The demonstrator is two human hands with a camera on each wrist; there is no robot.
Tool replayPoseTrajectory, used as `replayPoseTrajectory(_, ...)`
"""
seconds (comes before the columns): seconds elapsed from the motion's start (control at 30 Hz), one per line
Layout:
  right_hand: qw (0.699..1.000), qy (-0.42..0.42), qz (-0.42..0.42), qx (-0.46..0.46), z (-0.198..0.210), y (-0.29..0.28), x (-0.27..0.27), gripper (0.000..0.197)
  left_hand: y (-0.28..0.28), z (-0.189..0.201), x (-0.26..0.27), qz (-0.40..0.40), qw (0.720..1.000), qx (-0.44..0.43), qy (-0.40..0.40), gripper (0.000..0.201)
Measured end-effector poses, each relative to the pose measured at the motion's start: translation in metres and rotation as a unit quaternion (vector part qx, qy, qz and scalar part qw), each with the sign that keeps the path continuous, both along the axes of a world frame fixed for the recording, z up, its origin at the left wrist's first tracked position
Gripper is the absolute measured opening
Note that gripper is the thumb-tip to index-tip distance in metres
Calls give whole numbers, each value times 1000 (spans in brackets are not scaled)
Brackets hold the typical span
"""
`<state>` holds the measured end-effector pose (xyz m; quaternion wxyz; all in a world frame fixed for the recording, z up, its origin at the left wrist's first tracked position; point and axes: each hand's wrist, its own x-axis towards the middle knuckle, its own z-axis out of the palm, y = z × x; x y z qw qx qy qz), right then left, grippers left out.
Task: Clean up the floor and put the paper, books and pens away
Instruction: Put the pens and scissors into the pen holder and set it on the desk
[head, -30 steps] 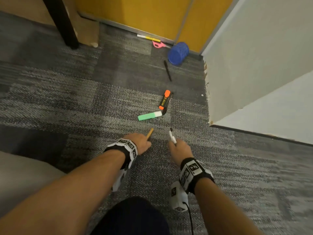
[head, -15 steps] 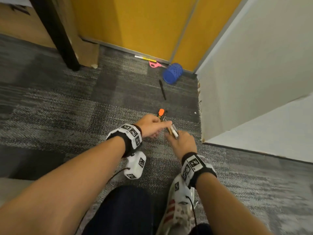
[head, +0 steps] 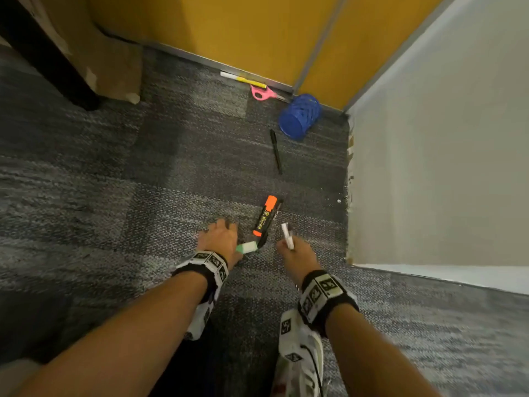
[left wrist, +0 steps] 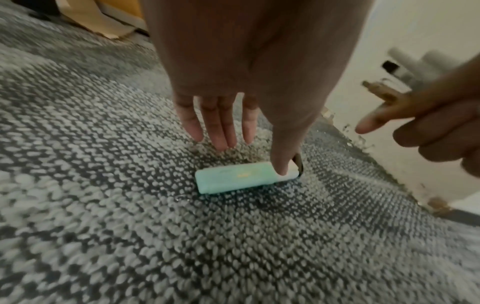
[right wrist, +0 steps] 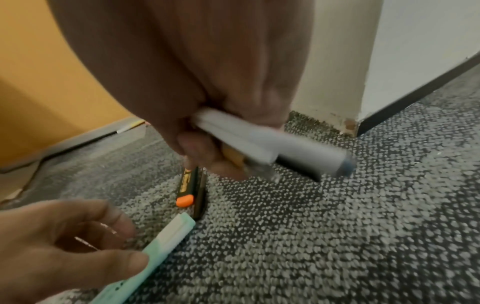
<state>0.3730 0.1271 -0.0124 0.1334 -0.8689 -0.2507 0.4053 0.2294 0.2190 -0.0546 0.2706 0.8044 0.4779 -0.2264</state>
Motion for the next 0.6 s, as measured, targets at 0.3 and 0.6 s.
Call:
replayPoseTrajectory(0.3,997,-53,-22,-52,-39,26,0,27,19,-19,2,28,989,-88,-113,23)
replayPoseTrajectory(0.6,996,-60,-30,-67,-62,40,2,40,37,-20,32,180,957,-43,-222,36)
